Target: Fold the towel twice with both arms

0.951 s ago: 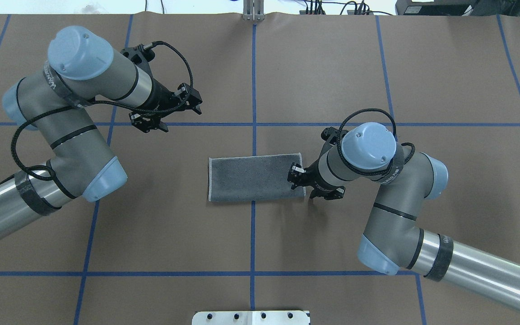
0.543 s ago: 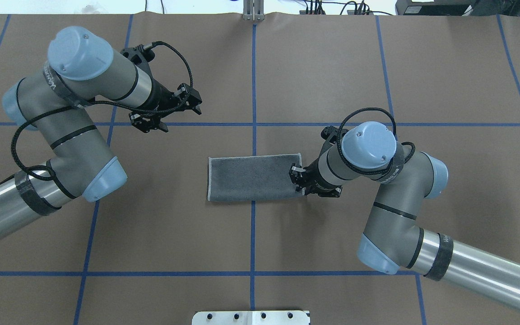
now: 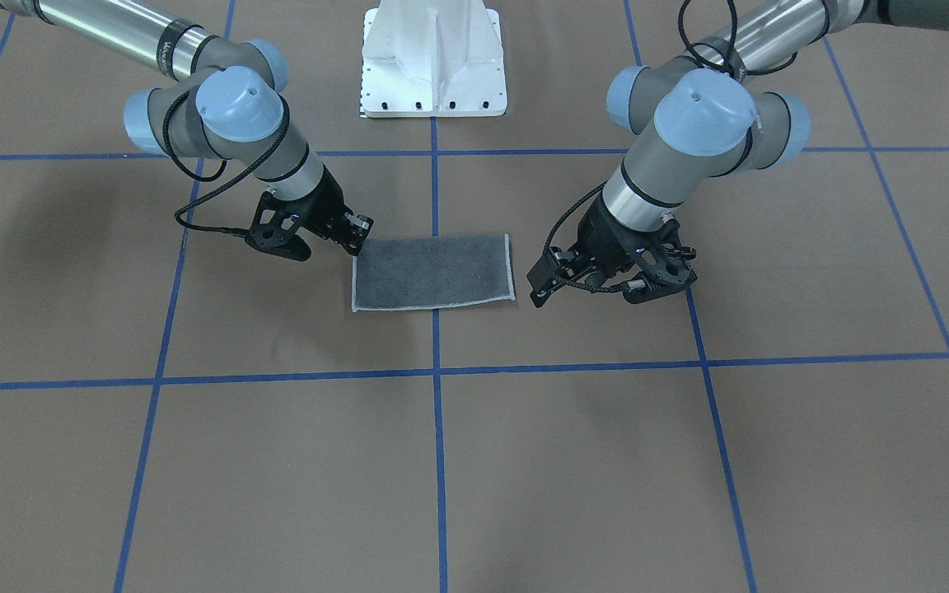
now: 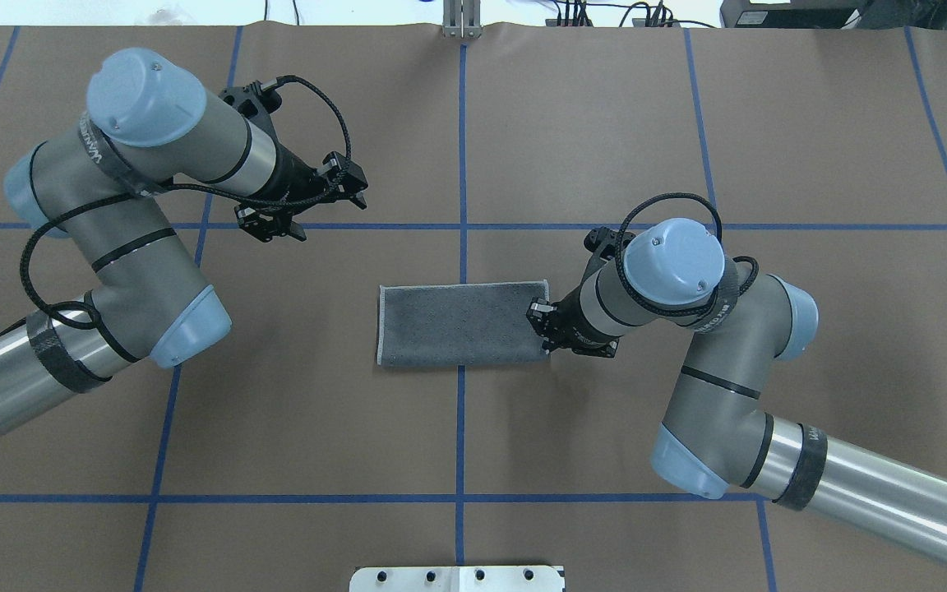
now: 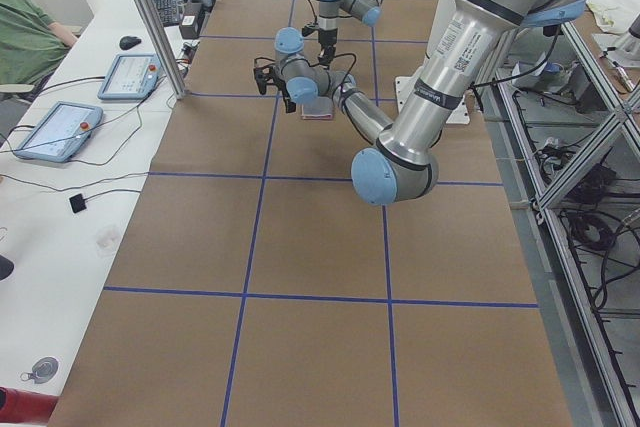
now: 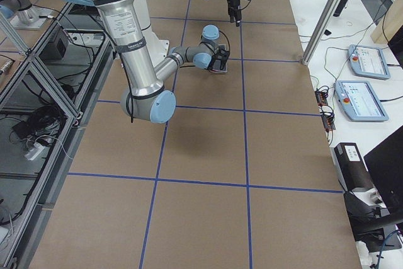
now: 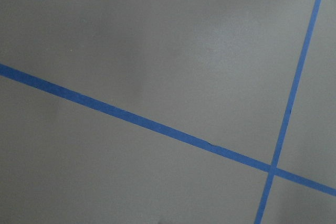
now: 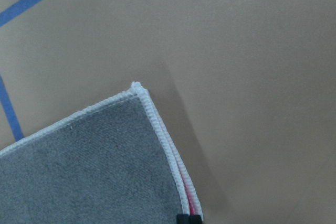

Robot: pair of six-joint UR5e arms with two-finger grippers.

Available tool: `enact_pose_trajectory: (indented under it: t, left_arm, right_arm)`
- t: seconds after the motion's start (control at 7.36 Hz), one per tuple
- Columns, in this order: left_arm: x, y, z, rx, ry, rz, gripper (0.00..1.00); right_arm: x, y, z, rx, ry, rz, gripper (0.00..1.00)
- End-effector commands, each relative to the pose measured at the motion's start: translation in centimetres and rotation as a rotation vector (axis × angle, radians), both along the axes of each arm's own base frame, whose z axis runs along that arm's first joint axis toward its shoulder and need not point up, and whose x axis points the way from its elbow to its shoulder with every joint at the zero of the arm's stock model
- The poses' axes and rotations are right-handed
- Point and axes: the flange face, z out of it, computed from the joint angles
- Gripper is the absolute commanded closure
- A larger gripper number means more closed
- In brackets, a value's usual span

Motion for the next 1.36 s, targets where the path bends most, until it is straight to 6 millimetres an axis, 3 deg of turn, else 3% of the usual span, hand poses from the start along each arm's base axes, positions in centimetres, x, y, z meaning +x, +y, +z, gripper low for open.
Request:
enact_pose_trajectory:
  t: [0.0,0.27,0.54,1.09,1.22]
  left_arm:
    - [0.0,0.0,0.1,0.0,-0.001,-0.001,0.0]
    - [0.2,-0.2,0.2,-0.002,-0.006,-0.002,0.0]
    - [0.2,-0.2,0.2,-0.002,-0.006,-0.002,0.0]
    - [0.2,-0.6,0.8,-0.008,-0.014,-0.006,0.0]
    - [-0.3,-0.9,0.9,-0.008,-0.015,-0.015,0.0]
  right_arm:
    - [2.9,-2.2,0.7,-0.037,-0.014,-0.007,1.0]
    - [4.4,-3.0,1.3,-0.04,-0.017,-0.017,1.0]
    - [5.0,-1.3,-0.9,-0.028,-0.066,-0.054,1.0]
    - [-0.8,8.7,-4.4,-0.029,-0.156,-0.291,1.0]
    - [-1.6,10.0,-5.4,-0.024,-0.173,-0.318,1.0]
